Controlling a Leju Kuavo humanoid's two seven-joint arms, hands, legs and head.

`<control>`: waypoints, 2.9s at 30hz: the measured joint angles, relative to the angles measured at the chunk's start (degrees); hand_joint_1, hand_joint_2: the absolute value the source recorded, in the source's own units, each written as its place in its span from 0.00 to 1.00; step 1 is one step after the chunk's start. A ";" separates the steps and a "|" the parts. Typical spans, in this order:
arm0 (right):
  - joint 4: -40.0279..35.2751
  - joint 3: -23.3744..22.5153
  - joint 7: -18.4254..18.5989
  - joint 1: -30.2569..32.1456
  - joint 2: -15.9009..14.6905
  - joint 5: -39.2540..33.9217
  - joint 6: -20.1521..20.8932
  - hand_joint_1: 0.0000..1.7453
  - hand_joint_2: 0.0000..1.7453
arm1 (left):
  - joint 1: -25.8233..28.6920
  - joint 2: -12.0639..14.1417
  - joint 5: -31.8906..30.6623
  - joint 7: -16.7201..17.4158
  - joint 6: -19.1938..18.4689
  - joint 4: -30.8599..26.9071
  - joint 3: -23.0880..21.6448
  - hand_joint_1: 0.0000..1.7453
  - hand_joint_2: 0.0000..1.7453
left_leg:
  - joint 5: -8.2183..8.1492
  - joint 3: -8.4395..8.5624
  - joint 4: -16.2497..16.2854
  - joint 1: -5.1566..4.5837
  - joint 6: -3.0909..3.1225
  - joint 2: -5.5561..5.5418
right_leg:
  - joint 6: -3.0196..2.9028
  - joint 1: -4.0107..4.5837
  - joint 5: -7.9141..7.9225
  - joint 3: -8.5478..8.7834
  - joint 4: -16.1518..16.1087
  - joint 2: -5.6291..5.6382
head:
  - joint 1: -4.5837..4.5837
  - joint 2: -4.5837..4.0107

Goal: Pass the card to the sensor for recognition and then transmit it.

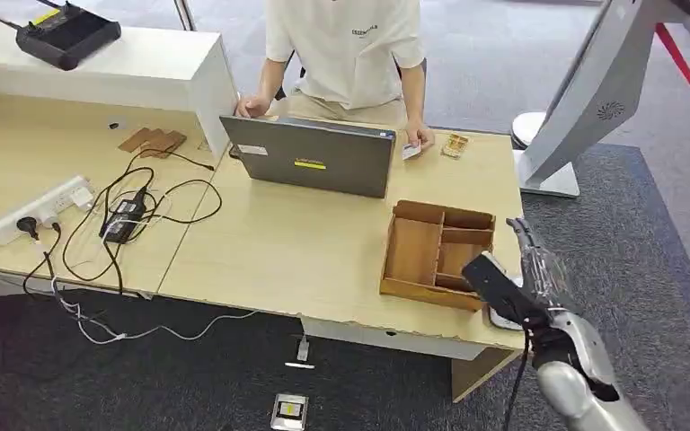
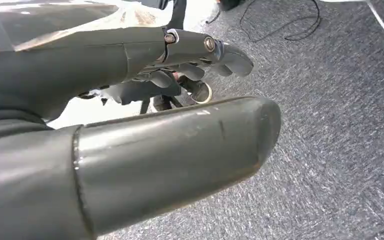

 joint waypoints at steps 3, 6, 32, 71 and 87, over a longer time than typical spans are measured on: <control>0.00 0.04 0.04 0.83 0.00 2.32 3.80 0.00 1.00 | -0.02 0.02 0.04 0.15 -0.07 0.00 0.00 0.00 0.00 | 0.00 0.00 0.00 -0.01 0.00 0.00 | 0.00 0.00 0.00 0.00 -0.01 0.00 | 0.00 0.00; 0.00 0.13 0.55 1.50 0.00 3.98 6.37 0.00 1.00 | -0.10 0.02 0.00 0.44 -0.22 0.00 0.00 0.00 0.00 | 0.00 0.00 0.00 -0.01 0.00 0.00 | 0.00 0.00 0.00 0.00 -0.01 0.00 | 0.00 0.00; 2.36 0.22 -1.64 2.10 3.76 16.46 -0.52 0.00 1.00 | -1.01 0.22 -1.31 1.92 -1.03 -0.18 -0.22 0.00 0.00 | 0.01 0.02 -0.01 0.01 -0.01 0.00 | 0.00 0.01 0.00 0.02 0.02 0.00 | 0.00 0.00; 13.01 4.94 -2.19 -0.88 6.64 15.30 -3.12 0.00 1.00 | -2.67 0.20 -2.97 1.92 -2.56 -0.37 -1.20 0.00 0.00 | 0.01 0.01 0.00 0.00 -0.01 0.00 | 0.00 0.01 0.00 0.01 0.01 -0.01 | 0.00 0.00; 15.34 6.45 -2.40 -1.42 7.43 14.63 -3.36 0.25 1.00 | -2.77 0.20 -2.67 1.59 -2.86 -0.35 -1.22 0.00 0.00 | 0.01 0.00 -0.01 0.00 -0.01 0.00 | 0.00 0.00 0.00 0.01 0.01 -0.01 | -0.02 0.00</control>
